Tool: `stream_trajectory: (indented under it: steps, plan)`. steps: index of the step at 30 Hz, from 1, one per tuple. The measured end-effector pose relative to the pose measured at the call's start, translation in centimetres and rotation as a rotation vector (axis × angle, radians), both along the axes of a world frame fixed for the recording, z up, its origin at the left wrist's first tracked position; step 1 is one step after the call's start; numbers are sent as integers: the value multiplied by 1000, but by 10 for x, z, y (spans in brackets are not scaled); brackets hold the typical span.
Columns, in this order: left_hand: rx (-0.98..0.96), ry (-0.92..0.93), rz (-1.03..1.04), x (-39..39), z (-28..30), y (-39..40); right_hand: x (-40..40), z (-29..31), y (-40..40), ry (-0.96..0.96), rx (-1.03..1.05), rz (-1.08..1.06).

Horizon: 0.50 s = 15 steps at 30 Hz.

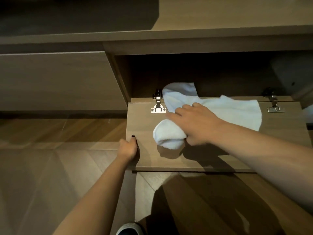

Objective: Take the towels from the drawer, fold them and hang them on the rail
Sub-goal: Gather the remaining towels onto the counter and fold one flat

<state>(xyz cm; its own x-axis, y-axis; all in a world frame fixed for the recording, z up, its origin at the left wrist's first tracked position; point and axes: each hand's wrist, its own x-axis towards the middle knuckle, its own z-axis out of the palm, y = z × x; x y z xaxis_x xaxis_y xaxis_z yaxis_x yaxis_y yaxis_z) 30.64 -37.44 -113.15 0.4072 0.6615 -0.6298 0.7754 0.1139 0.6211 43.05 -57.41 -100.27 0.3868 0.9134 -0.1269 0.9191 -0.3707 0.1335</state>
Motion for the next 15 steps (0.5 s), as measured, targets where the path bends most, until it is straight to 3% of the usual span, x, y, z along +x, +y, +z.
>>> stream_trajectory:
  steps: [4,9,12,15]
  plan:
    - [11,28,-84,-4,5,5,9,-7,-10,512,-72,-279]
    - [-40,49,-155,-7,15,10,17,-28,-24,706,-52,-558]
    - [-58,64,-173,-8,24,11,20,-27,-22,940,53,-805]
    - [-98,85,-200,-7,37,13,17,-24,-14,1008,143,-861]
